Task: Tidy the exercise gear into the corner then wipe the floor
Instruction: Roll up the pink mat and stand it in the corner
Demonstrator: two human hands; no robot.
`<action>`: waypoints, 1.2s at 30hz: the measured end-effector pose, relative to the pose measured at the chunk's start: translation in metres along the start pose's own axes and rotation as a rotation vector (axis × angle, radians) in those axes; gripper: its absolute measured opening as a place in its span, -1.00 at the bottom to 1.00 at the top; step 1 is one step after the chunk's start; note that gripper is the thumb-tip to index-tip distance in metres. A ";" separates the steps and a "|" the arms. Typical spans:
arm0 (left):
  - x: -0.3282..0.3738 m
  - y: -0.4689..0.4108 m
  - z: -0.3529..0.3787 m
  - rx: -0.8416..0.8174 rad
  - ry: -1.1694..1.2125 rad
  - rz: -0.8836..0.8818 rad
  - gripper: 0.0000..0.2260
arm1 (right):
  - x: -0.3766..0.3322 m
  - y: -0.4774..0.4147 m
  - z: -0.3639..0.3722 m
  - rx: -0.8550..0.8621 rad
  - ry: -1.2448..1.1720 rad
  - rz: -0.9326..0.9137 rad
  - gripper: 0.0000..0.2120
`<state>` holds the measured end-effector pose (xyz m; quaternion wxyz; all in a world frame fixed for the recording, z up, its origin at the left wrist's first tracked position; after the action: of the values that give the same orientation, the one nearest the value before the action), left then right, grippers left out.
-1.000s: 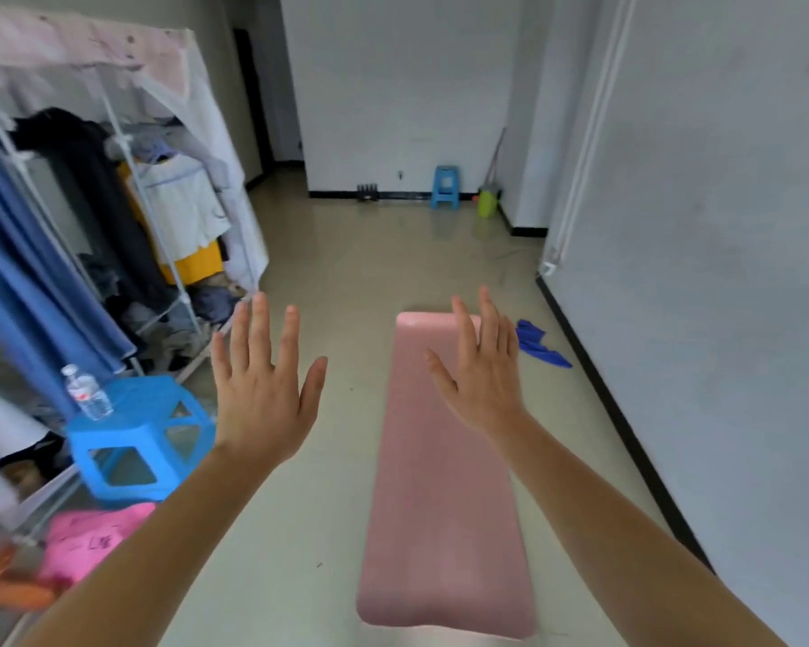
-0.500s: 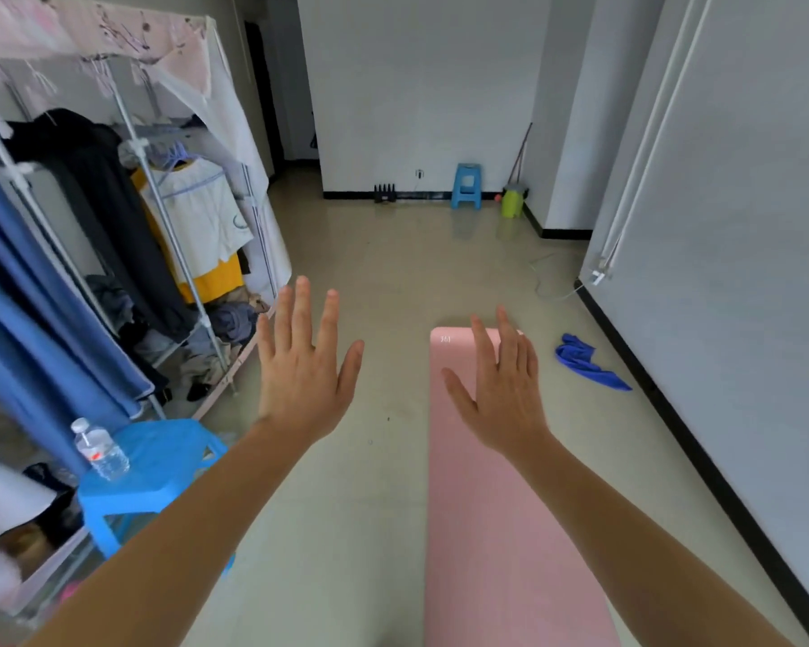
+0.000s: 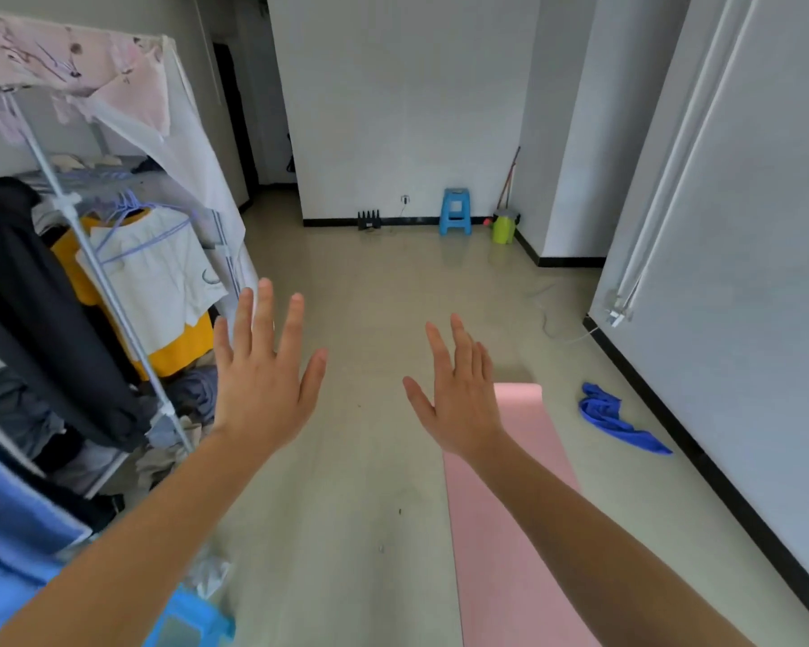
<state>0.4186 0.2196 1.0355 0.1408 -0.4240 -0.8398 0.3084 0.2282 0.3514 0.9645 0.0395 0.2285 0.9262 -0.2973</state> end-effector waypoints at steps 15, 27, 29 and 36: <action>-0.105 -0.325 0.271 -0.078 0.176 0.171 -0.41 | 0.092 -0.304 0.161 0.081 0.199 0.296 -0.31; 0.017 -0.531 0.540 -0.227 0.250 0.419 -0.40 | 0.335 -0.435 0.279 0.042 0.322 0.591 -0.29; 0.027 -0.573 0.577 -0.257 0.234 0.449 -0.38 | 0.370 -0.470 0.294 0.032 0.316 0.638 -0.29; 0.025 -0.716 0.670 -0.196 0.302 0.450 -0.39 | 0.447 -0.617 0.350 -0.038 0.351 0.642 -0.30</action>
<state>-0.3776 -0.3502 0.9761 0.1505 -0.6524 -0.7199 0.1828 -0.4686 -0.1121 0.9124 -0.0244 0.5545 0.8053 -0.2086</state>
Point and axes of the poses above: each hand's wrist, its own y-axis away from the middle knuckle, its own z-axis out of the palm, x = y × z, the point moved 7 cm from there along -y, towards the middle knuckle, and after that the axes turned 3 degrees about -x, right-handed, at the moved point
